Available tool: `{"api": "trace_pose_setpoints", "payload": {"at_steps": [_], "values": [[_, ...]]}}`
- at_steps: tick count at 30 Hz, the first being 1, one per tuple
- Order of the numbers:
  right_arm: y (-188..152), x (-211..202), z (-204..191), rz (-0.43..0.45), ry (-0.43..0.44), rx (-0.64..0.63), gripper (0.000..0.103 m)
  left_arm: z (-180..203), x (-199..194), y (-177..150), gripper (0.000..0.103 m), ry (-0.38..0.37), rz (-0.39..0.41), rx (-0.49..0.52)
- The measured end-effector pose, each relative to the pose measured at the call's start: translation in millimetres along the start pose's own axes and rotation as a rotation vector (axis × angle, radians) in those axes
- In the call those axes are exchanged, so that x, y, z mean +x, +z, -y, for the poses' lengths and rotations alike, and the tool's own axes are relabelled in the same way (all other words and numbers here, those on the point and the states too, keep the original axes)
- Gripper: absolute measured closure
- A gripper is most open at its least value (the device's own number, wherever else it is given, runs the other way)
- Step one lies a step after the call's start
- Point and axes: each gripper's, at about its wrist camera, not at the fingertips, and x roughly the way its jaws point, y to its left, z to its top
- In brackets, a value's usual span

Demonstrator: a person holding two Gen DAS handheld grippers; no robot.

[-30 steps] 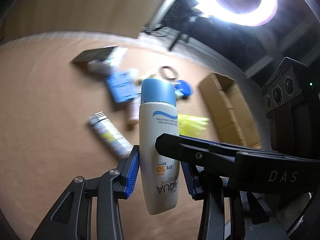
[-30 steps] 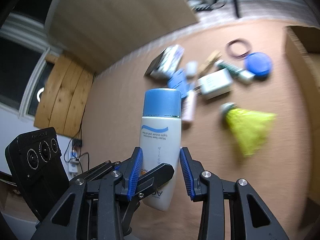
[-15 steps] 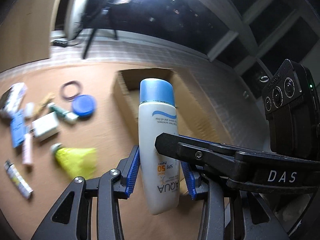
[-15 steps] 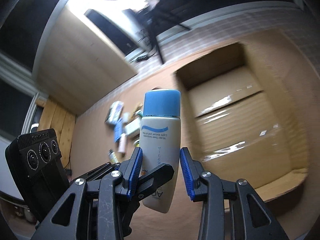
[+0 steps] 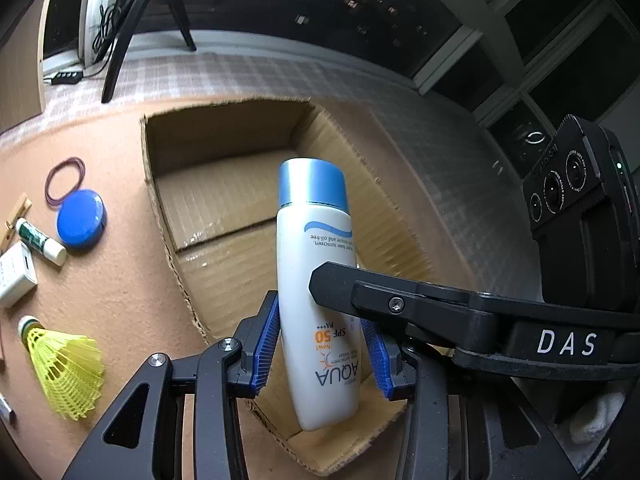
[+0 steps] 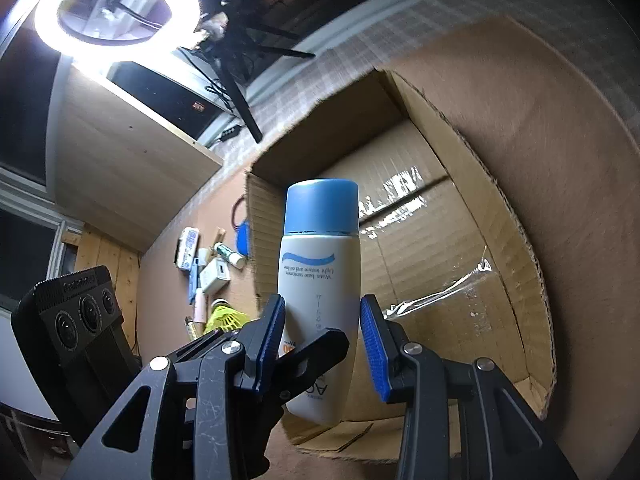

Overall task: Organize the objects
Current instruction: 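Carry the sunscreen bottle with the left tool into the cardboard box and release, then grasp the patterned lighter with the left tool while the right tool grasps the pink bottle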

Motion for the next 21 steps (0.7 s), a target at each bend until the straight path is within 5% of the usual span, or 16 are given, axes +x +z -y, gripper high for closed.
{"api": "trace_pose_setpoints", "payload": {"at_steps": [9,11,15,21], "values": [[-2.6,10.4,5.1,-0.034,-0.010,-0.031,0.065,1.9,16.2,-2.6,0.059,0.033,-0.033,0.005],[-3.6,9.6,3.0,-0.025,-0.037,-0.045,0.065,-2.3,22.3,2.2,0.052,0.042,-0.040,0.011],[-6.5,0.2,-0.1,0.026,-0.116,-0.071,0.043,-0.6,17.9,-0.4,0.036,0.056,-0.039,0.014],[-15.0,-15.1,-10.8,0.087,-0.209,-0.128,0.043,-2.9,-4.2,-7.0,0.036,0.079,-0.013,0.027]]}}
